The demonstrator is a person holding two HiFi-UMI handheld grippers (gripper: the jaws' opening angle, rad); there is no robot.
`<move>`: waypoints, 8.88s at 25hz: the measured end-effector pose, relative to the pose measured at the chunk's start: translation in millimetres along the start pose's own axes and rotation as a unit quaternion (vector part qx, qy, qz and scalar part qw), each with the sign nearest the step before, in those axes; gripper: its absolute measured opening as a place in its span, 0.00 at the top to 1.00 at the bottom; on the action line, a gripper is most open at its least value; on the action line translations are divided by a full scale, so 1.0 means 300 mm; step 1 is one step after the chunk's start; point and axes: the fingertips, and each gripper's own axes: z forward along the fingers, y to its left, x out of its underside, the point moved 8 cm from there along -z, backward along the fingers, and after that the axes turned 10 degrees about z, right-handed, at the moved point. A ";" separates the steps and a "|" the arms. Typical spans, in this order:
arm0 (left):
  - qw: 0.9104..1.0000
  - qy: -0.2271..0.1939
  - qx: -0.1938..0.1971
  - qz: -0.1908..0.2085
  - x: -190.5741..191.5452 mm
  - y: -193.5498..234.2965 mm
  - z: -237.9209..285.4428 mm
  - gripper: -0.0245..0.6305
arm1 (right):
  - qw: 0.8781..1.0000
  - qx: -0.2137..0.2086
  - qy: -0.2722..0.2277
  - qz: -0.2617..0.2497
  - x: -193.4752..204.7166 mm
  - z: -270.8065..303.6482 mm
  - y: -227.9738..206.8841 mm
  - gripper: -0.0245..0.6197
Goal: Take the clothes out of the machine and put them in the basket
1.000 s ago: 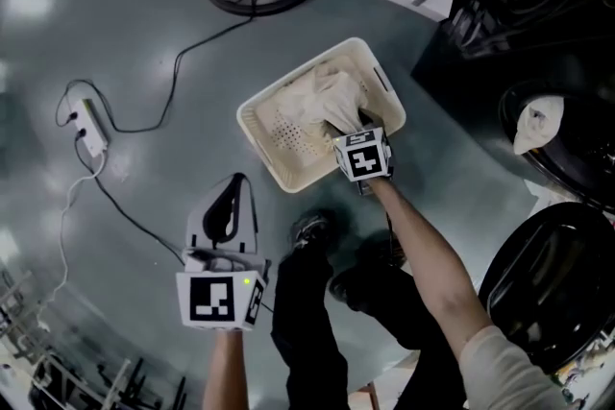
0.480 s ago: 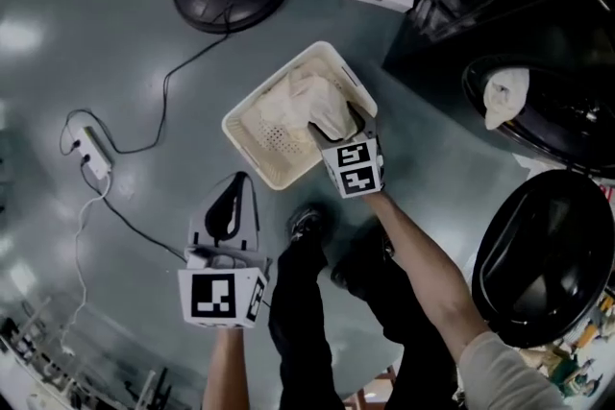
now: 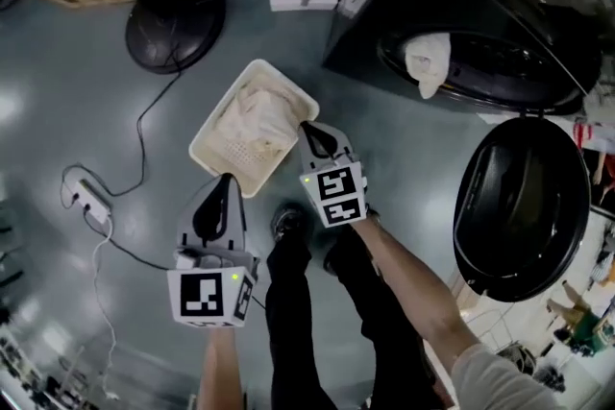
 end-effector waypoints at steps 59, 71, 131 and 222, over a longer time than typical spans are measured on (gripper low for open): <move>0.979 -0.062 0.164 0.109 -0.123 -0.471 0.543 0.93 | 0.976 0.188 -0.061 0.086 -0.189 -0.023 -1.108 0.30; 0.979 -0.073 0.161 0.101 -0.138 -0.459 0.550 0.93 | 0.979 0.193 -0.040 0.055 -0.193 -0.041 -1.095 0.77; 0.998 -0.070 0.007 0.001 -0.415 -0.111 -0.073 0.93 | 0.955 -0.041 -0.267 -0.119 -0.876 -0.927 0.114 0.80; 0.993 0.026 -0.089 -0.080 0.289 0.266 -0.171 0.93 | 0.990 -0.077 0.119 -0.018 0.206 0.188 0.305 0.92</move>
